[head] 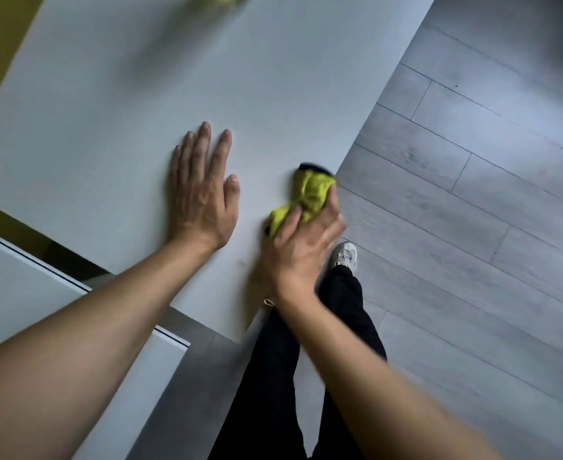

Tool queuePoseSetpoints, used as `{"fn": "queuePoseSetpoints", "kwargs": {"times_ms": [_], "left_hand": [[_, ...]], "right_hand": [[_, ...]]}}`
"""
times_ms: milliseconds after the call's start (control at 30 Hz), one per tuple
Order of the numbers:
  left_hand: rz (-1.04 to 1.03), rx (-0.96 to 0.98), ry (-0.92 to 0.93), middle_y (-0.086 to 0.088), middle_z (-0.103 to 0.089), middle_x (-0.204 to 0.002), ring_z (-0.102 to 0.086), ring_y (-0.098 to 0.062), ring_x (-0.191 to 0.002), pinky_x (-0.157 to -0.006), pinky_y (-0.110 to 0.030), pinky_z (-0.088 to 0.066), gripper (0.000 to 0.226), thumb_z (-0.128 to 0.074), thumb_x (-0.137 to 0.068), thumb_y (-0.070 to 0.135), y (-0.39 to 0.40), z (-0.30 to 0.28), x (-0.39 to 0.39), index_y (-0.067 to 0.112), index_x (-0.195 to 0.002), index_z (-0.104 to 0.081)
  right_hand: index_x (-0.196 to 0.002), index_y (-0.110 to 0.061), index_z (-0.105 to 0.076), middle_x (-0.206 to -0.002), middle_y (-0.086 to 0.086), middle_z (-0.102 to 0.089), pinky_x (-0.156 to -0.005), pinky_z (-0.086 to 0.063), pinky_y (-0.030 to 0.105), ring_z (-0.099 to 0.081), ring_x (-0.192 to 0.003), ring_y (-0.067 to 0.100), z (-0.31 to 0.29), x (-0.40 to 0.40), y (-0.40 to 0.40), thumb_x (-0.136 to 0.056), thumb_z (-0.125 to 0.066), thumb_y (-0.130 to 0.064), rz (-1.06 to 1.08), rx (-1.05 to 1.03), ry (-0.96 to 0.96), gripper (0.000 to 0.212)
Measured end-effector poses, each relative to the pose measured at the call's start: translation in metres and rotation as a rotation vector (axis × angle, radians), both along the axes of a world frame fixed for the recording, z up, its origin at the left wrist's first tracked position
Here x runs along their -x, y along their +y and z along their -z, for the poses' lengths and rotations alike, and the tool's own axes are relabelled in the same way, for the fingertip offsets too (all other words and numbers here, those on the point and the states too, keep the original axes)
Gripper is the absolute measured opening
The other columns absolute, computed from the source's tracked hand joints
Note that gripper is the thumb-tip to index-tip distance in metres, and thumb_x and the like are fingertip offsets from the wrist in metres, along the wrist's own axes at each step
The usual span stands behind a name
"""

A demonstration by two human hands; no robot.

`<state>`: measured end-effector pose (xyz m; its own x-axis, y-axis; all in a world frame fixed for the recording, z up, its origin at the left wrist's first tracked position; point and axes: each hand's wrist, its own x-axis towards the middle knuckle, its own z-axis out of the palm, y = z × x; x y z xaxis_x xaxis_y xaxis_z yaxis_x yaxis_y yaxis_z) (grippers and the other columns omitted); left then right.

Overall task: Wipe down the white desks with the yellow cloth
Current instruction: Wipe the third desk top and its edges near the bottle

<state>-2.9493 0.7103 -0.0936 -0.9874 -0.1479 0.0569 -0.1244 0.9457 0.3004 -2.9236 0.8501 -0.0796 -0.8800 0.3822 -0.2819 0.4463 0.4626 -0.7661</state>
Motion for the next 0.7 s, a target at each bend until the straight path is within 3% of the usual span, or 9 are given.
{"fn": "queuePoseSetpoints", "kwargs": {"times_ms": [100,200,333,533,700], "left_hand": [[0.115,0.046,-0.03,-0.016,-0.025,-0.171,-0.024,-0.038,-0.157,-0.13,-0.05,-0.013,0.063,-0.038,-0.102,0.03,-0.022,-0.001,-0.024,0.016,-0.163,-0.033],[0.154,0.084,-0.045,-0.012,-0.021,-0.173,-0.02,-0.035,-0.159,-0.13,-0.051,-0.012,0.064,-0.034,-0.104,0.035,-0.035,-0.002,-0.051,0.02,-0.165,-0.029],[0.133,0.1,-0.032,-0.01,-0.021,-0.173,-0.02,-0.033,-0.159,-0.13,-0.05,-0.012,0.064,-0.035,-0.103,0.036,-0.034,0.0,-0.055,0.021,-0.165,-0.03],[0.131,0.103,-0.019,-0.009,-0.024,-0.172,-0.022,-0.032,-0.159,-0.13,-0.05,-0.013,0.065,-0.037,-0.101,0.036,-0.034,0.001,-0.058,0.022,-0.164,-0.031],[0.118,0.106,-0.021,-0.009,-0.025,-0.172,-0.023,-0.032,-0.159,-0.13,-0.05,-0.014,0.066,-0.037,-0.1,0.036,-0.033,0.001,-0.056,0.023,-0.164,-0.032]], "right_hand": [[-0.154,-0.017,-0.034,-0.132,0.019,-0.043,-0.105,-0.033,0.043,-0.045,-0.123,0.04,0.0,0.067,0.011,-0.101,-0.048,-0.025,0.093,-0.033,0.029,0.055],[-0.153,-0.021,-0.032,-0.134,0.013,-0.041,-0.102,-0.039,0.042,-0.045,-0.124,0.036,-0.001,0.138,0.029,-0.103,-0.044,-0.03,0.115,-0.11,0.004,0.052],[-0.153,-0.023,-0.03,-0.136,0.007,-0.039,-0.098,-0.043,0.039,-0.047,-0.125,0.029,0.005,0.174,0.036,-0.104,-0.039,-0.033,0.119,-0.187,-0.005,0.05],[-0.152,-0.021,-0.032,-0.135,0.007,-0.041,-0.093,-0.036,0.03,-0.049,-0.124,0.029,0.005,0.152,0.034,-0.105,-0.039,-0.031,0.124,-0.176,0.034,0.049],[-0.155,-0.022,-0.032,-0.132,0.015,-0.043,-0.098,-0.032,0.037,-0.047,-0.121,0.036,0.005,0.045,0.006,-0.101,-0.045,-0.027,0.086,-0.079,0.072,0.055]]}}
